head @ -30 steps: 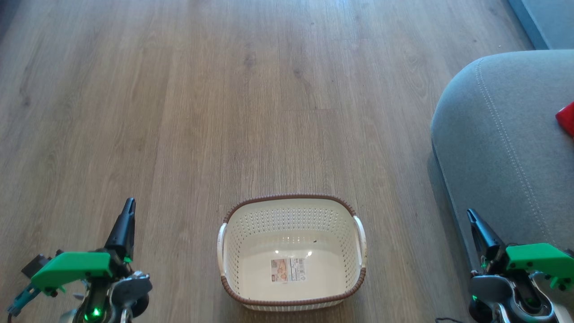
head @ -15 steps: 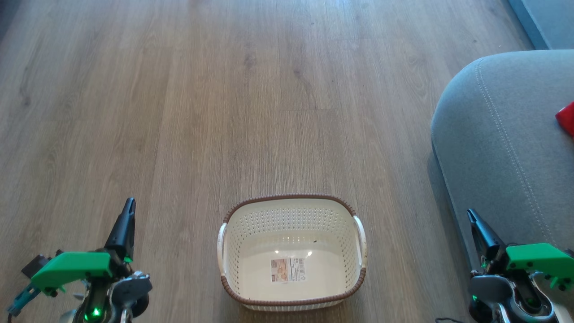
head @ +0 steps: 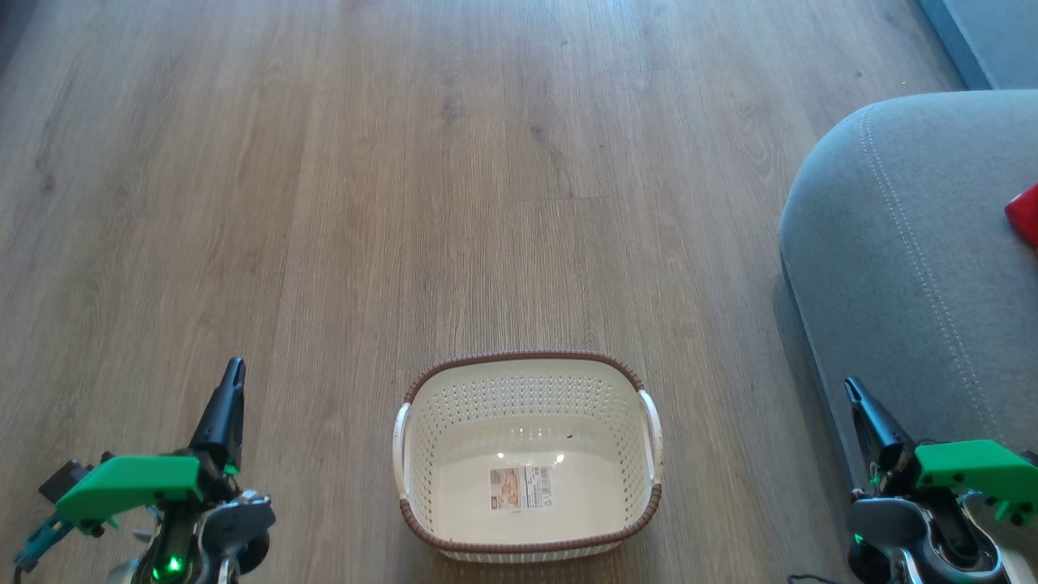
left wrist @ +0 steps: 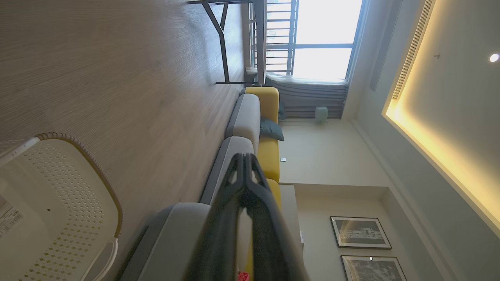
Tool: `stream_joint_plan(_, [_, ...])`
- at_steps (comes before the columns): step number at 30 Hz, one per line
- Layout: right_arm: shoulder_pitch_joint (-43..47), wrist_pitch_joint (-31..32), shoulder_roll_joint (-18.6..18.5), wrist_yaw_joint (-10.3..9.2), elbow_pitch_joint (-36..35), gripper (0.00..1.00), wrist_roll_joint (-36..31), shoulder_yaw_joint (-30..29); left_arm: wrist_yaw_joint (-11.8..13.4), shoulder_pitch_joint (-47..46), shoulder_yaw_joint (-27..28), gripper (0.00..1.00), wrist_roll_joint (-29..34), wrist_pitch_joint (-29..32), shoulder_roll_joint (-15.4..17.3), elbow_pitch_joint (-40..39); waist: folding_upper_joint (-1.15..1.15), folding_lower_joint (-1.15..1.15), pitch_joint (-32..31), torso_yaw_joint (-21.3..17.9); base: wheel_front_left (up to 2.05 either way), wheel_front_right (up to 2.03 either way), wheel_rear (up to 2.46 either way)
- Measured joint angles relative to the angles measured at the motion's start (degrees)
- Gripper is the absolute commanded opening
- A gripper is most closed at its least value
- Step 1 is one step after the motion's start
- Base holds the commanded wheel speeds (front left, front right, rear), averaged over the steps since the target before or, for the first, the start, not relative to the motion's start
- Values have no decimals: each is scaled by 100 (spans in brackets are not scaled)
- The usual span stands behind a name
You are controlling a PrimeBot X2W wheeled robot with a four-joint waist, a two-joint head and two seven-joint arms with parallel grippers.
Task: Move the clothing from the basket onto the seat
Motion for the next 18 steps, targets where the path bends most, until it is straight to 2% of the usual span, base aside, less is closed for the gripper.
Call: stream_joint_plan(18, [0,0,2,0,0,0,0,-2,0,0,0,0,0,0,-1,0,0,0,0,0,0,0,0])
